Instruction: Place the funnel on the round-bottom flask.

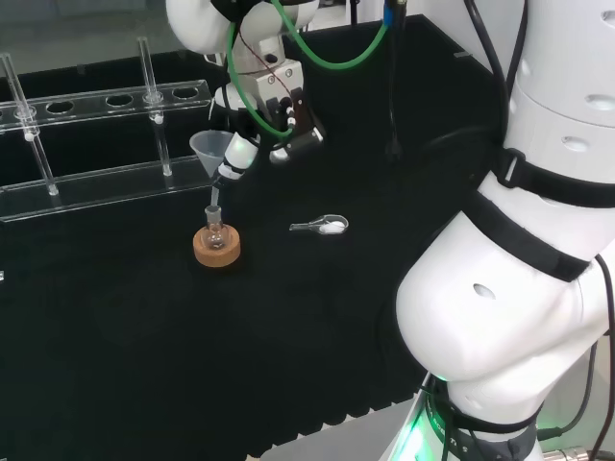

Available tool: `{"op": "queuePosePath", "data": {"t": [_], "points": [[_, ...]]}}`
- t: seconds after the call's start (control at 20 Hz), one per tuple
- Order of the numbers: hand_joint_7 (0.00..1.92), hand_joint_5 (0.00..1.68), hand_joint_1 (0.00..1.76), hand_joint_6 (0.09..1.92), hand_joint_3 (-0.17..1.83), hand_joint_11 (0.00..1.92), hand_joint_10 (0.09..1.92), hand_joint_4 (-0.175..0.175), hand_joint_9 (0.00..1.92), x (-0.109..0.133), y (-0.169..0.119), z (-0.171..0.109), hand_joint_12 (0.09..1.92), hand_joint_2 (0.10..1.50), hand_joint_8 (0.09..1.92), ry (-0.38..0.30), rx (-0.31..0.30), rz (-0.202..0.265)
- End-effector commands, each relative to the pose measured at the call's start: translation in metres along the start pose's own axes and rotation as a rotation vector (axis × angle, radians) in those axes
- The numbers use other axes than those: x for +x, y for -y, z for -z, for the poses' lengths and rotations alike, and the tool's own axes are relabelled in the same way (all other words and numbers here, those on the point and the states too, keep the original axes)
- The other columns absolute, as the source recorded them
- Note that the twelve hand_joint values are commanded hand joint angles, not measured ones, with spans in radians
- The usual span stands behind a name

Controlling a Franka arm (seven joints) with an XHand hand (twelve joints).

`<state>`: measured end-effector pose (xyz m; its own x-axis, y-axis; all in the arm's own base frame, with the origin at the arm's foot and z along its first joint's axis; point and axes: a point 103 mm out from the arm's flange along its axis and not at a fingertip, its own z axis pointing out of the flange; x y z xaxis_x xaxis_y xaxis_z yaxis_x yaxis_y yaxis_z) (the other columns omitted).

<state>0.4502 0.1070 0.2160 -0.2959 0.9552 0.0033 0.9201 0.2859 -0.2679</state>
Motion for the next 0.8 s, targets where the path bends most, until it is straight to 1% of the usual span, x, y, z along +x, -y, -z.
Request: {"op": "queuePosePath", "data": {"t": [0.05,0.3,0.7,0.8], "points": [[1.36,1.05,1.00,0.55,0.77,0.07,0.24,0.063,1.23,0.002,-0.004,-0.003,1.59,0.43,0.32,-0.013,0.002,-0.002],[1.36,1.05,1.00,0.55,0.77,0.07,0.23,0.062,1.23,0.006,-0.005,-0.008,1.59,0.43,0.32,-0.018,0.014,0.002],[1.36,1.05,1.00,0.55,0.78,0.07,0.24,0.062,1.24,0.007,-0.003,-0.014,1.59,0.43,0.32,-0.028,0.020,-0.010],[1.36,1.05,1.00,0.55,0.78,0.07,0.24,0.062,1.24,0.009,-0.003,-0.017,1.59,0.43,0.32,-0.022,0.023,-0.006]]}}
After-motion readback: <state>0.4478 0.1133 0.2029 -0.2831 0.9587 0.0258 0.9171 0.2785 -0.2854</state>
